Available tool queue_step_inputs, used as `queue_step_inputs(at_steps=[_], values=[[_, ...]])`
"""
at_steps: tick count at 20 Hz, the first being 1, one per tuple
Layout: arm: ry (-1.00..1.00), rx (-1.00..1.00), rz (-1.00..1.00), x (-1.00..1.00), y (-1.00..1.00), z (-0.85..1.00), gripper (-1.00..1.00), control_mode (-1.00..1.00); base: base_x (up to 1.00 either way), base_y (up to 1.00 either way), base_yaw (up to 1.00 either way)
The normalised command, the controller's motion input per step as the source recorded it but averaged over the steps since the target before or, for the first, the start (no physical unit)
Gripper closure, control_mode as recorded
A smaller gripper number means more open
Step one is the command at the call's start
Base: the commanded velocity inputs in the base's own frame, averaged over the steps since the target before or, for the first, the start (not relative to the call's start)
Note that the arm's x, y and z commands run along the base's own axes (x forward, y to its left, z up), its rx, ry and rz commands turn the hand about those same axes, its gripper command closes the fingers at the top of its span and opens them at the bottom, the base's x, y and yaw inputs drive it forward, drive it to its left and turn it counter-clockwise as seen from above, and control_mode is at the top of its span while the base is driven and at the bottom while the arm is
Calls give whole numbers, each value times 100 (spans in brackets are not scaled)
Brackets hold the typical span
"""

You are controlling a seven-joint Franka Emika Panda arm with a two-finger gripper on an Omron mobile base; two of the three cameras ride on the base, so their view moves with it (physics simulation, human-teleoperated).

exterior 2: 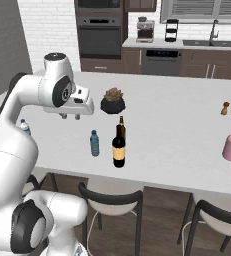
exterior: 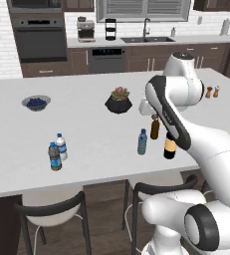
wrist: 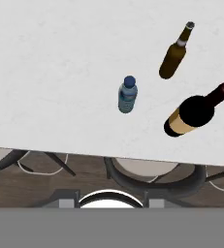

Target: Move the plastic bottles in the middle to the plastics group, and the glass bottles in the middle to the glass group.

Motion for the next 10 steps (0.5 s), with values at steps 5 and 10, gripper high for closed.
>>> queue_step_inputs(at_steps=[5,10], values=[[-4,3,0,-13,-17,-8,-100,-100,0,0,0],[0,6,0,-1,-53,-5,-100,-100,0,0,0]])
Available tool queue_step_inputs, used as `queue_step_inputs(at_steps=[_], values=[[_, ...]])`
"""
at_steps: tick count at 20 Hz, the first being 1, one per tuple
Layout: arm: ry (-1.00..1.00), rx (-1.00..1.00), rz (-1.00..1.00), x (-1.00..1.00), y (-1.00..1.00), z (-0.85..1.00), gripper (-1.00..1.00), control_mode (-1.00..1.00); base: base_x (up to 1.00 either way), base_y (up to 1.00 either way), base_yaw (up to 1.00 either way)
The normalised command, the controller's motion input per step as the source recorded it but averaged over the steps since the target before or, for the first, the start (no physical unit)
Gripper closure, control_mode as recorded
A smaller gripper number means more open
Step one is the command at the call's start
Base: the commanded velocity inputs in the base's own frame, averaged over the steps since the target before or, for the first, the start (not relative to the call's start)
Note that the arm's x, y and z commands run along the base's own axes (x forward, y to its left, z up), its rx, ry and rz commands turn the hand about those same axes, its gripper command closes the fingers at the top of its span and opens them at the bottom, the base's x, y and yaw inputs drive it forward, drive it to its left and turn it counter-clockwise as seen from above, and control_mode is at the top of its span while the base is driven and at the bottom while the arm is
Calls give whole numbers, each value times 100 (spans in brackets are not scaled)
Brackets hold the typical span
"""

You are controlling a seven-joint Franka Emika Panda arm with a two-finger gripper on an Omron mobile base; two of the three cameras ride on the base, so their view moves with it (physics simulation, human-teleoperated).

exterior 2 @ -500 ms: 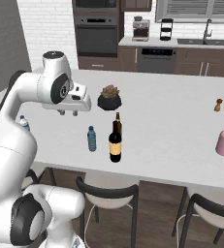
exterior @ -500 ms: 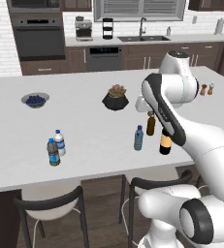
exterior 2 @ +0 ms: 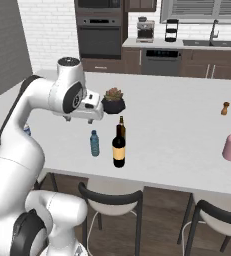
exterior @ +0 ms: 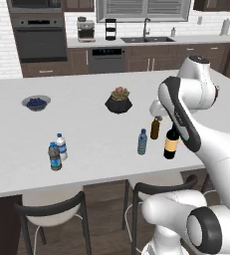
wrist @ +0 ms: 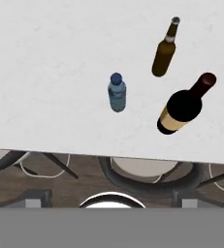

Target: Move the plastic bottles in the middle to the plastics group, and the glass bottles in the middle to the glass group.

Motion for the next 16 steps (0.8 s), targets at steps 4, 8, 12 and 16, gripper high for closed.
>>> queue_step_inputs(at_steps=[4,8,12,16], values=[[0,1,0,13,-70,-6,-100,-100,0,0,0],[11,1,0,36,-66,-4,-100,-100,0,0,0],[8,0,0,54,-46,-21,-100,-100,0,0,0],[0,0,0,63,-25,-40,-100,-100,0,0,0]])
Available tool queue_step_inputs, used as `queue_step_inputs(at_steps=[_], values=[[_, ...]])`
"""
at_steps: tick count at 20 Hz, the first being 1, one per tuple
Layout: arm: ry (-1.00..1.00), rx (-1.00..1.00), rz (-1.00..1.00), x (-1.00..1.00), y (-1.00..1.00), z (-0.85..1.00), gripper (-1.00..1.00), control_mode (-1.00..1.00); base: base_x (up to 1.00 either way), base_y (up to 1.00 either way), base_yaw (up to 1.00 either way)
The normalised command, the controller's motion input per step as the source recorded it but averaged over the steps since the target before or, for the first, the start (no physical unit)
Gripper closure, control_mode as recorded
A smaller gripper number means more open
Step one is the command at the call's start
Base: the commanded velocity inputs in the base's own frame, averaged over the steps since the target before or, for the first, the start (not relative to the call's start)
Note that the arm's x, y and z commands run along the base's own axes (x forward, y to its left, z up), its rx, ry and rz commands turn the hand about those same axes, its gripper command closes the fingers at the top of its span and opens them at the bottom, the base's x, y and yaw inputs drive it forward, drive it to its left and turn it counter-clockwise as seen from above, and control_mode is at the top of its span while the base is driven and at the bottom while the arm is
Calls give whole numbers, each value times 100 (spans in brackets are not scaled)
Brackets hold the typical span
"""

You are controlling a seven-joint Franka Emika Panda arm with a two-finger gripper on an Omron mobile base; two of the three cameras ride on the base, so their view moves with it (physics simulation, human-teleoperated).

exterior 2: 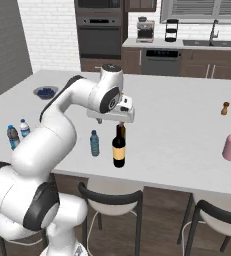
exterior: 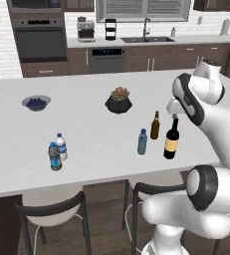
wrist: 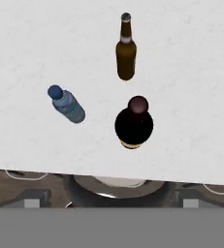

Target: Move the plastic bottles in the middle to the plastics group, and the glass bottles in the middle to the glass group.

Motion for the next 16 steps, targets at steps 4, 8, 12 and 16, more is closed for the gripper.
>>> queue_step_inputs(at_steps=[4,8,12,16], values=[[0,0,0,66,-22,-41,-100,-100,0,0,0],[3,0,-3,53,-4,-49,-100,-100,0,0,0],[16,0,0,58,0,-39,-100,-100,0,0,0],[12,0,0,52,-2,-25,-100,-100,0,0,0]])
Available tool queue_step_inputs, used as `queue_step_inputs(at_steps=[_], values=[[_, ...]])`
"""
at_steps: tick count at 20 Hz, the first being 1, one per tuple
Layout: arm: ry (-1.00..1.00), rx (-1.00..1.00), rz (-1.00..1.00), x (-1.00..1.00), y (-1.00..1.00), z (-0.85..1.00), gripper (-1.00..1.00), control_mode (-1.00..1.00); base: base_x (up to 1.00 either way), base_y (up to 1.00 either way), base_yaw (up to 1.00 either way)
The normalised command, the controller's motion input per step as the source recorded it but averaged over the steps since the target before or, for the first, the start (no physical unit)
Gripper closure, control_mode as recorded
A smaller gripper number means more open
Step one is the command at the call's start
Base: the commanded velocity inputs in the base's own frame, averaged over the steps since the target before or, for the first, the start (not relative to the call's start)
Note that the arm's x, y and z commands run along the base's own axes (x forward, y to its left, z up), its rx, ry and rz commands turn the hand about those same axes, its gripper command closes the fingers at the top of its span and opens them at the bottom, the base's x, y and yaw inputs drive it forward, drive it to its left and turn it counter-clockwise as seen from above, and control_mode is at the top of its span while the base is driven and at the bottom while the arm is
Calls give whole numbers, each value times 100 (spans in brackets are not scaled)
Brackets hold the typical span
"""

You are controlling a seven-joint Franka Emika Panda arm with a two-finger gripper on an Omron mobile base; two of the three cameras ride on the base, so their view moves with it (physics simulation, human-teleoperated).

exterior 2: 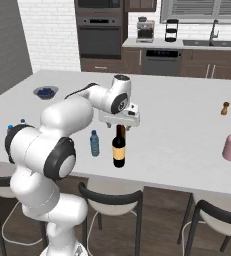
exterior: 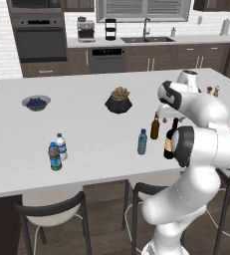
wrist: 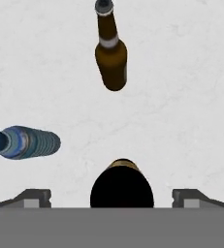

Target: Move the plastic bottles in the middle to the plastics group, and the glass bottles in the middle to the glass group.

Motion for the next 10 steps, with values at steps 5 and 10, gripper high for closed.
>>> queue_step_inputs(at_steps=[5,10], values=[[1,0,0,12,-8,-14,-100,-100,0,0,0],[0,0,0,-10,-6,-7,-100,-100,0,0,0]])
